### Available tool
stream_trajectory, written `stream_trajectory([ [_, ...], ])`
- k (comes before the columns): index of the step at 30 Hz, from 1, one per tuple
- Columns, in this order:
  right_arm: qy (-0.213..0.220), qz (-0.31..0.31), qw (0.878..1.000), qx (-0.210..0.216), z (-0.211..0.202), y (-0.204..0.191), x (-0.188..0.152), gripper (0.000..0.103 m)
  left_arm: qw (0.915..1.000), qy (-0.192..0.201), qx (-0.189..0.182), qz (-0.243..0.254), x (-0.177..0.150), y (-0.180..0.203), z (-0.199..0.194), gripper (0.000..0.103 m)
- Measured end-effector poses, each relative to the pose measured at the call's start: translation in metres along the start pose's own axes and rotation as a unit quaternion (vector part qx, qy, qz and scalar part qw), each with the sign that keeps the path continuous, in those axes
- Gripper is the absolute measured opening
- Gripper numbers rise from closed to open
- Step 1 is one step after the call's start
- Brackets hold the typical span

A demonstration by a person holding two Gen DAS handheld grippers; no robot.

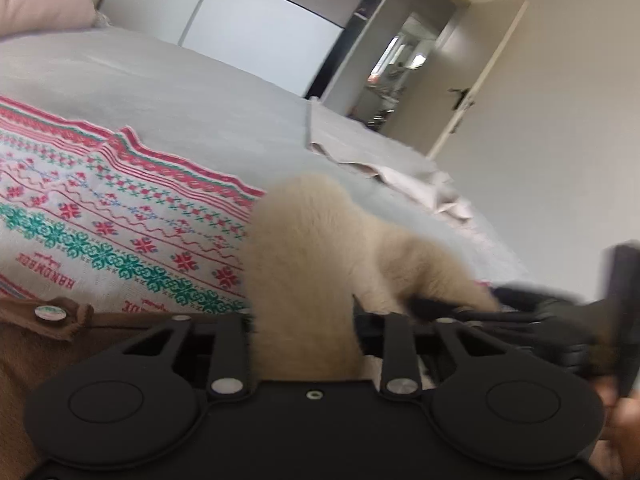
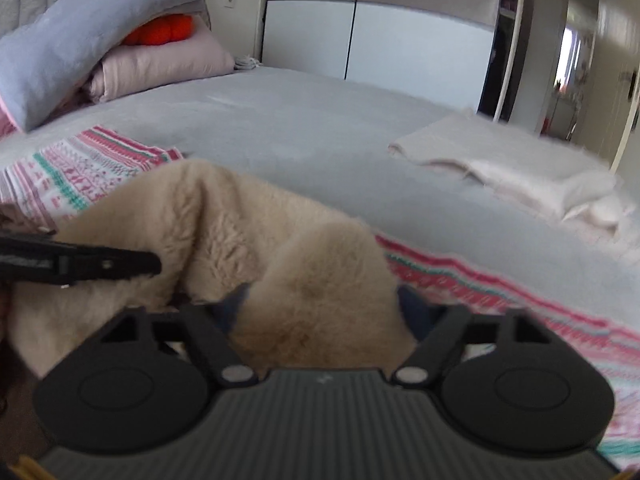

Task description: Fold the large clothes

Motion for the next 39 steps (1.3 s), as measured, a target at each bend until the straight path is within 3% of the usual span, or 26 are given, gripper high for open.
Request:
stream_trajectory([
  [1, -0.018, 0.02, 0.999, 0.025, 0.005, 0.004, -0.005, 0.041, 0.9995, -0.001, -0.025, -0.021, 0.004, -0.004, -0.004, 0.022],
  [3, -0.029, 0.053, 0.997, 0.057, 0.001, 0.014, -0.011, 0.033, 0.9937, 0.003, -0.081, -0.077, 0.01, -0.011, -0.012, 0.02],
  [6, -0.024, 0.151, 0.979, 0.132, -0.027, 0.04, -0.013, 0.026, 0.9866, 0.013, -0.103, -0.127, 0.011, -0.018, -0.016, 0.02],
  [9, -0.002, 0.23, 0.95, 0.21, -0.063, 0.059, -0.016, 0.023, 0.9811, 0.012, -0.109, -0.159, 0.008, -0.024, -0.014, 0.02],
  [11, 0.02, 0.306, 0.92, 0.244, -0.084, 0.079, -0.023, 0.022, 0.9723, 0.014, -0.125, -0.197, 0.007, -0.031, -0.015, 0.02],
  [13, 0.024, 0.401, 0.884, 0.24, -0.085, 0.107, -0.033, 0.019, 0.9668, 0.01, -0.123, -0.224, 0.005, -0.039, -0.014, 0.02],
  [15, -0.002, 0.452, 0.869, 0.202, -0.07, 0.119, -0.043, 0.019, 0.9778, 0.002, -0.074, -0.196, -0.001, -0.038, -0.008, 0.021],
  [17, -0.03, 0.465, 0.871, 0.157, -0.05, 0.118, -0.054, 0.019, 0.9855, -0.001, -0.038, -0.165, -0.007, -0.034, -0.004, 0.025],
  [19, -0.015, 0.47, 0.874, 0.124, -0.038, 0.115, -0.059, 0.027, 0.9904, 0.009, -0.024, -0.136, -0.004, -0.028, -0.008, 0.034],
  [20, 0.0, 0.459, 0.882, 0.108, -0.037, 0.111, -0.059, 0.032, 0.9925, 0.022, -0.013, -0.12, -0.001, -0.025, -0.013, 0.04],
  [22, 0.015, 0.407, 0.911, 0.067, -0.044, 0.097, -0.049, 0.053, 0.9943, 0.055, 0.021, -0.089, 0.009, -0.019, -0.024, 0.05],
  [24, 0.021, 0.335, 0.942, 0.028, -0.058, 0.083, -0.036, 0.061, 0.9935, 0.091, 0.029, -0.062, 0.019, -0.012, -0.038, 0.051],
  [26, 0.044, 0.265, 0.963, -0.005, -0.076, 0.069, -0.025, 0.061, 0.9937, 0.108, 0.023, -0.023, 0.025, -0.003, -0.046, 0.048],
  [28, 0.074, 0.211, 0.974, -0.04, -0.094, 0.056, -0.016, 0.058, 0.996, 0.088, 0.003, 0.018, 0.025, 0.005, -0.04, 0.047],
  [29, 0.083, 0.188, 0.977, -0.05, -0.102, 0.05, -0.014, 0.055, 0.9968, 0.073, -0.009, 0.029, 0.022, 0.009, -0.037, 0.038],
  [31, 0.091, 0.158, 0.982, -0.044, -0.111, 0.038, -0.01, 0.036, 0.9981, 0.036, -0.014, 0.049, 0.013, 0.012, -0.021, 0.034],
  [34, 0.073, 0.145, 0.986, -0.019, -0.098, 0.024, -0.017, 0.026, 0.9924, 0.016, 0.059, 0.106, -0.002, 0.011, -0.001, 0.032],
  [39, 0.032, 0.151, 0.987, -0.05, -0.047, 0.024, -0.036, 0.027, 0.9887, 0.019, 0.085, 0.122, -0.011, 0.003, 0.012, 0.041],
])
Point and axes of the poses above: each gripper's, at about its wrist camera, not at the fingertips, and z roughly the way its jaws point, y to its right, x to its top, the point moved 3 cm from there along z, roughly the way its jaws point, and after that the axes turned 8 degrees about y, right-handed, at the moved point
